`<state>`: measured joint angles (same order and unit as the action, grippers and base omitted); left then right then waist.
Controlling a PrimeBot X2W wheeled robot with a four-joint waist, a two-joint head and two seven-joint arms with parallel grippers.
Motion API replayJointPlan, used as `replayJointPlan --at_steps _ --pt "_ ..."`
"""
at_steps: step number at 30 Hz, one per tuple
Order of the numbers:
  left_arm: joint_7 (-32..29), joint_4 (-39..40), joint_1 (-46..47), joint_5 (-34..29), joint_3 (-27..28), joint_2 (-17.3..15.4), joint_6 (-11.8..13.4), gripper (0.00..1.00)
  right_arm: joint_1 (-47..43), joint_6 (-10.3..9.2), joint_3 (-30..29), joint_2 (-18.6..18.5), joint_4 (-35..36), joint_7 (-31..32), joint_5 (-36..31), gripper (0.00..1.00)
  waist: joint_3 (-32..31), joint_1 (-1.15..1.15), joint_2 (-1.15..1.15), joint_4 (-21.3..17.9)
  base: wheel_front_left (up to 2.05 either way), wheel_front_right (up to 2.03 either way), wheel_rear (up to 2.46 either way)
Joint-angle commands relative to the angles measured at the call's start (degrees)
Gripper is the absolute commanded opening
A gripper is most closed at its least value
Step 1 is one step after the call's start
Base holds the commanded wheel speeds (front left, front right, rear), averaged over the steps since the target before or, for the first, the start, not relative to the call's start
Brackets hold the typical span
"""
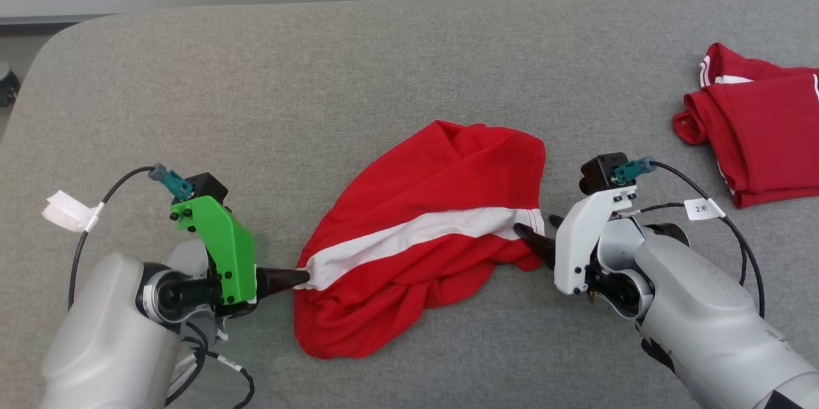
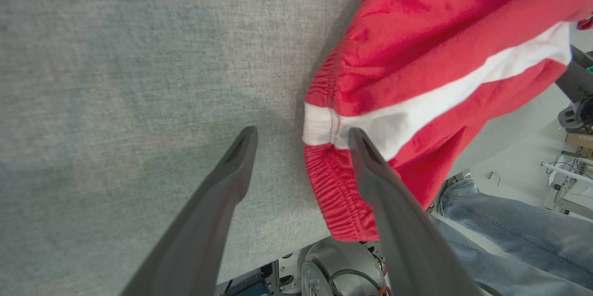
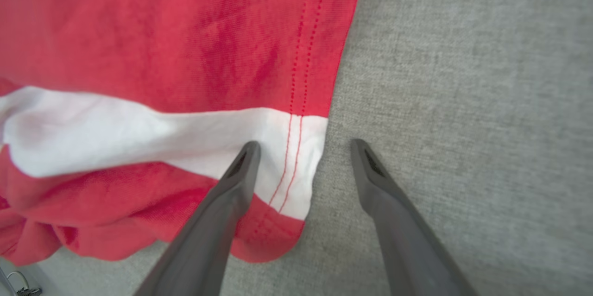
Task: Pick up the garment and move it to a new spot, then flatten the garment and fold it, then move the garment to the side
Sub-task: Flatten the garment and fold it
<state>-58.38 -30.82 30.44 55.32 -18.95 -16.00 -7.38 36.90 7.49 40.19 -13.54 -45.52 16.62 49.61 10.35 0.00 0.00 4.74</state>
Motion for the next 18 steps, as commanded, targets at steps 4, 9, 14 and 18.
replayJointPlan --at_steps 4,9,14,18 --pt "0.7 -3.7 2.3 0.9 -0.2 1.0 -0.2 1.0 -1.0 0.01 4.6 1.4 -1.2 1.9 2.9 1.0 1.2 0.0 0.0 -1.0 0.0 0.0 0.0" --pt "0.4 -6.2 3.2 2.9 -1.1 2.0 -0.2 1.0 0.0 0.03 8.7 1.1 -0.6 2.0 5.9 0.5 2.1 0.0 0.0 -1.9 0.0 0.0 0.0" --pt "0.2 -6.6 3.7 4.4 -2.6 1.8 -0.2 0.45 0.6 0.14 11.8 0.4 0.7 -0.2 8.6 0.0 2.0 0.0 0.0 -2.0 0.0 0.0 0.0" --pt "1.5 -6.1 3.7 5.3 -3.0 0.1 -0.2 0.0 1.7 0.06 12.4 -0.7 2.6 -5.9 11.2 0.0 0.7 0.0 0.0 -2.0 0.0 0.0 0.0"
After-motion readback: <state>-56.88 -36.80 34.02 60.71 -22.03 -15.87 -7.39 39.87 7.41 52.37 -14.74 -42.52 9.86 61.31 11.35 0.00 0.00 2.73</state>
